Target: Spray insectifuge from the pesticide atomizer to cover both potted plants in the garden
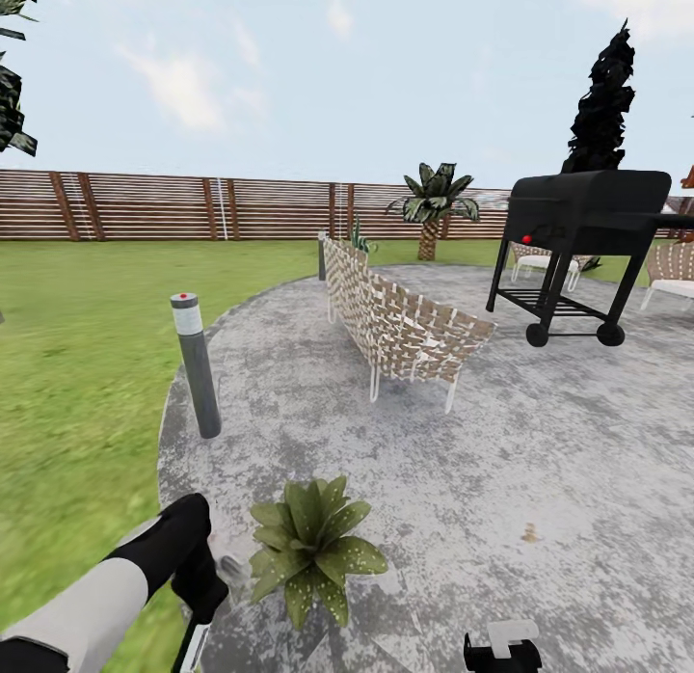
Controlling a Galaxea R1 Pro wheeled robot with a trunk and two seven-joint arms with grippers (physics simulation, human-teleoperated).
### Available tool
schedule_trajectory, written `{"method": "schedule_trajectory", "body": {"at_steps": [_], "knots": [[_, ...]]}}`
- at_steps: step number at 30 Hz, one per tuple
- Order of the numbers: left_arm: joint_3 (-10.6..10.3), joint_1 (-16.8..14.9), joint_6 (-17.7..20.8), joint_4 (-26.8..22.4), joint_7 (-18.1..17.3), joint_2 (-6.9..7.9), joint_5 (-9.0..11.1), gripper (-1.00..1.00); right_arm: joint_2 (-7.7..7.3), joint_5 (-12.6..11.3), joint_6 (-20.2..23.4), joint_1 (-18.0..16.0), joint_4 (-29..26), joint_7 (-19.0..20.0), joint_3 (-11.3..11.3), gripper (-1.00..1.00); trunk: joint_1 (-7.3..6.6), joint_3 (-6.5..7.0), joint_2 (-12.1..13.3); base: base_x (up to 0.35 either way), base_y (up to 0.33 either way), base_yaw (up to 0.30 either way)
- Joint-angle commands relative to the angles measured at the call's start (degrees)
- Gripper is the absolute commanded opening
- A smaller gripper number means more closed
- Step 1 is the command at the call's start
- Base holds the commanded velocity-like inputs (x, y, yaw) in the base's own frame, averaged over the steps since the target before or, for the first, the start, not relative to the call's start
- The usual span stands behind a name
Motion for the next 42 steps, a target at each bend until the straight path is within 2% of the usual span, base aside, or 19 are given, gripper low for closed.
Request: {"method": "schedule_trajectory", "body": {"at_steps": [1,3,5,7,10,12,14,20,25,30,39,41,42], "knots": [[-0.21,-0.02,0.27,-0.11,-0.6,-0.47,-0.54,-1.0,0.0,0.5,0.09,-0.04,0.05,-0.6,0.37,1.0,-0.01,-0.06,-0.03,0.0,0.0,0.0],[-0.22,-0.02,0.21,0.14,-0.55,-3.0,-0.57,-1.0,0.0,0.5,0.09,-0.04,0.05,-0.59,0.37,1.0,-0.01,-0.06,-0.03,0.0,0.0,0.0],[-0.24,-0.02,0.15,0.38,-0.48,-3.77,-0.6,-1.0,0.0,0.5,0.09,-0.04,0.05,-0.6,0.37,1.0,-0.01,-0.06,-0.03,0.0,0.0,0.0],[-0.12,0.17,-0.01,0.59,-0.46,-3.26,-0.71,-1.0,0.0,0.5,0.09,-0.04,0.05,-0.59,0.37,1.0,-0.01,-0.06,-0.03,0.0,0.0,0.0],[-0.04,2.46,-0.48,0.19,-0.36,0.14,-0.69,-1.0,0.0,0.5,0.09,-0.04,0.05,-0.57,0.37,1.0,-0.01,-0.06,-0.03,0.0,0.0,0.0],[0.04,3.37,-2.13,0.27,-0.28,1.81,-0.67,-1.0,0.0,0.5,0.09,-0.04,0.05,-0.58,0.37,1.0,-0.01,-0.06,-0.03,0.0,0.0,0.0],[-0.04,3.78,-4.24,0.58,0.01,2.64,-0.68,-1.0,0.0,0.5,0.09,-0.04,0.07,-0.57,0.37,1.0,-0.01,-0.06,-0.03,0.0,0.0,0.0],[-0.02,3.93,-4.81,-0.37,0.16,1.2,-0.66,-1.0,0.0,0.43,0.0,-0.04,0.05,-0.58,0.4,1.0,-0.01,-0.06,-0.03,0.0,0.0,-0.015],[0.0,1.89,-4.57,-0.41,-0.35,0.11,-0.66,-1.0,0.0,0.42,0.0,-0.04,0.05,-0.57,0.37,1.0,-0.01,-0.06,-0.03,0.0,0.0,-0.222],[-0.07,1.83,-4.57,-0.36,-0.29,0.3,-0.66,-1.0,0.0,0.41,0.0,-0.04,0.05,-0.57,0.37,1.0,-0.01,-0.06,-0.03,-0.07,0.033,-0.174],[-0.02,1.46,-4.57,-0.42,-0.04,0.37,-0.74,-1.0,0.0,0.41,0.0,-0.04,0.05,-0.57,0.37,1.0,-0.01,-0.06,-0.03,-0.265,0.212,-0.079],[0.48,1.32,-4.58,-0.44,0.1,0.25,-0.75,-1.0,0.0,0.41,0.0,-0.04,0.05,-0.57,0.37,1.0,-0.01,-0.06,-0.03,-0.269,0.235,-0.218],[1.53,1.09,-4.63,-0.46,0.19,0.15,-0.73,-1.0,0.0,0.41,0.0,-0.04,0.05,-0.57,0.37,1.0,-0.01,-0.06,-0.03,-0.134,0.121,-0.089]]}}
